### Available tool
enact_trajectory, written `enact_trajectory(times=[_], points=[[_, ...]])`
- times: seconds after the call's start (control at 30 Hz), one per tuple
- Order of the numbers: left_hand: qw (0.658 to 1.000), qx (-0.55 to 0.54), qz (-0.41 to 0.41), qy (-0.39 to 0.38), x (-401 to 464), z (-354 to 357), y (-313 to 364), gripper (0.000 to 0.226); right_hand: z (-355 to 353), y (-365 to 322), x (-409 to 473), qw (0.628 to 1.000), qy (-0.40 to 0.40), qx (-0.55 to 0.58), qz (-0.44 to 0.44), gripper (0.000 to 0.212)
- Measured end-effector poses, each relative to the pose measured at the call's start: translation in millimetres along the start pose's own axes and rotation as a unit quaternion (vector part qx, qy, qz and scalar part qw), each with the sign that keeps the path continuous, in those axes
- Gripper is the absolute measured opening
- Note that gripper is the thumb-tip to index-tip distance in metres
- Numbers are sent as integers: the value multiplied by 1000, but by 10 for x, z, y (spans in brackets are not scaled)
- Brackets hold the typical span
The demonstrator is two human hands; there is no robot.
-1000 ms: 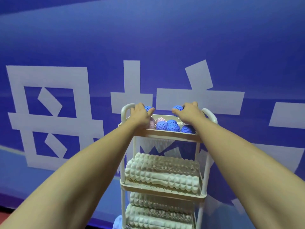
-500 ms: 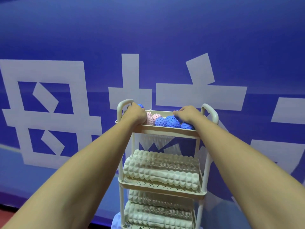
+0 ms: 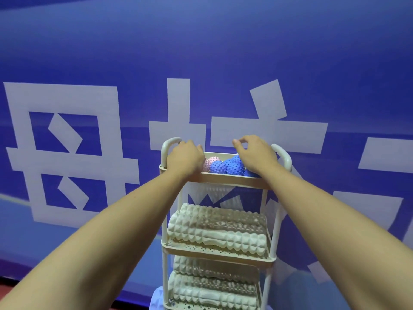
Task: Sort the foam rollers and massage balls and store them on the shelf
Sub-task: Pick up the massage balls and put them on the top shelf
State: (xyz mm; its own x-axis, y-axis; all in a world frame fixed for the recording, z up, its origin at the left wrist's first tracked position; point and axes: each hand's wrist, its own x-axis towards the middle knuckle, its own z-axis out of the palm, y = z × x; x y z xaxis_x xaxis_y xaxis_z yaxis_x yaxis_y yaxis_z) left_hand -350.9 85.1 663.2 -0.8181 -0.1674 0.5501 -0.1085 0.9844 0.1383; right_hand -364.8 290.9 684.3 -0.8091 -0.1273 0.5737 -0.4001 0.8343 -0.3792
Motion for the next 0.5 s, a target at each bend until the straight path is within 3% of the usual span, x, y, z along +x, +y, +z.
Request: enact_trajectory(times=[0.23,0.37,0.5], points=[[996,-52,49,57,-416,-234,-5,46,-177,-44,-346,995,-30,-48,-76,49],[983,-86,95,131,-916,-308,-41,45,-175,-47,-692,988,-3,-58,-146,47],[980,-88,117,138,-1435,-125,-110,49,-16,-11,-1214,979,23,-43,-199,48]])
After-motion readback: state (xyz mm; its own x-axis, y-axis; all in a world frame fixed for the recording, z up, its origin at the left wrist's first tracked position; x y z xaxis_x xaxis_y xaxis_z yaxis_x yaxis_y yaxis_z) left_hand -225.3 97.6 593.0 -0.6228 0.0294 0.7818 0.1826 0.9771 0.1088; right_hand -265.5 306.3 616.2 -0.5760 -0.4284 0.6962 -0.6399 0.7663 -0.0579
